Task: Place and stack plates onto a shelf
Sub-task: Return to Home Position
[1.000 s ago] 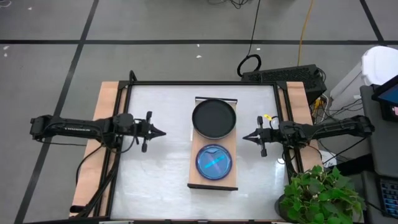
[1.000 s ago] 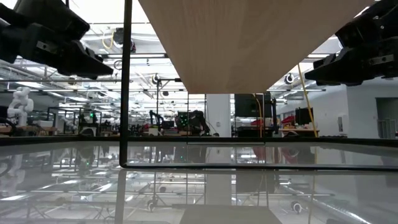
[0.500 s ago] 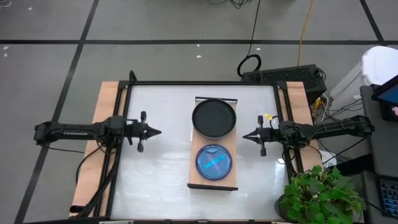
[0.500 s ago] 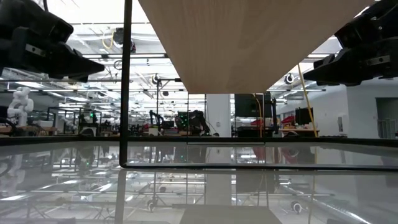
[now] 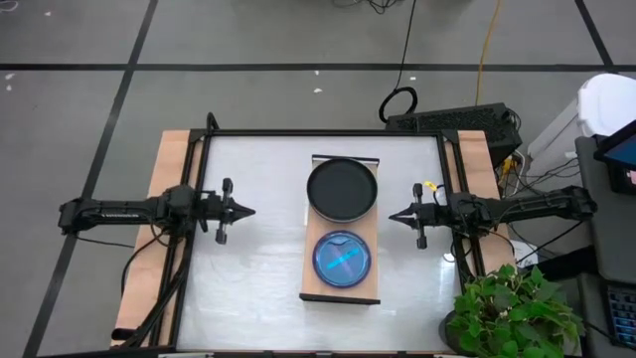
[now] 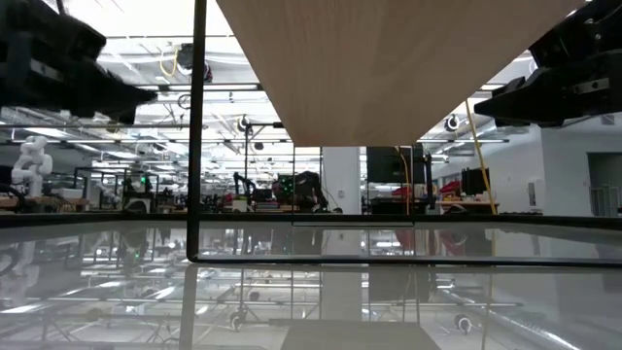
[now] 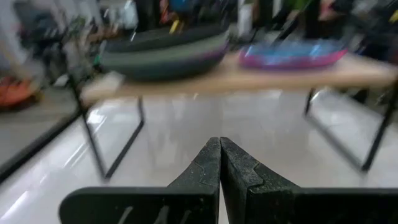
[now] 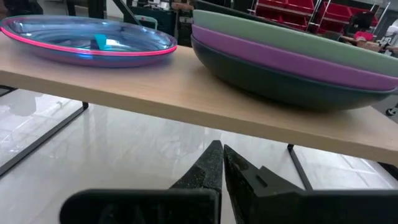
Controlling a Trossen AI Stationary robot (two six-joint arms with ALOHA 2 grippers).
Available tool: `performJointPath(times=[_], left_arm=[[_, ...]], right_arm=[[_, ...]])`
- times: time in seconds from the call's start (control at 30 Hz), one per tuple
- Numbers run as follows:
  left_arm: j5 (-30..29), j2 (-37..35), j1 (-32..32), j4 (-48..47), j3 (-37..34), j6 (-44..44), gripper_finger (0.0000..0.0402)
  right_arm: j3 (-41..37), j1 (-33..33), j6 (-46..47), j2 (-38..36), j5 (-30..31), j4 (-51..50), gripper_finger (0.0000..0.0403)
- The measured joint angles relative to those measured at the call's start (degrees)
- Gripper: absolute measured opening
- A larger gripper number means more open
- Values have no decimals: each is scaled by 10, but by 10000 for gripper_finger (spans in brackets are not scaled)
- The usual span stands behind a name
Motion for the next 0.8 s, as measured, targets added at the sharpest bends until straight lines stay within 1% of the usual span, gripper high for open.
performJointPath(times=[0.1, 0.2, 0.33, 0.5, 0.6, 0.7, 0.8], left_arm=[[35, -1, -5, 46, 0, -2, 3], [40, -12, -11, 49, 0, -2, 3], [39, -33, -13, 18, 0, -3, 3], [35, -64, -16, 9, 0, -15, 3], [34, -81, -20, -14, 0, -17, 3], [31, -92, -25, -42, 0, -18, 3], [31, -101, -32, -45, 0, -25, 3]], right_arm=[[0, 0, -1, -4, 0, 0, 0], [0, 0, -1, -10, 0, 0, 0], [0, 0, -2, -14, 0, -4, 0], [0, 0, -1, -16, 0, -9, 0], [0, 0, 6, -16, 0, -9, 0], [0, 0, 9, -16, 0, -9, 0], [0, 0, 8, -16, 0, -9, 0]])
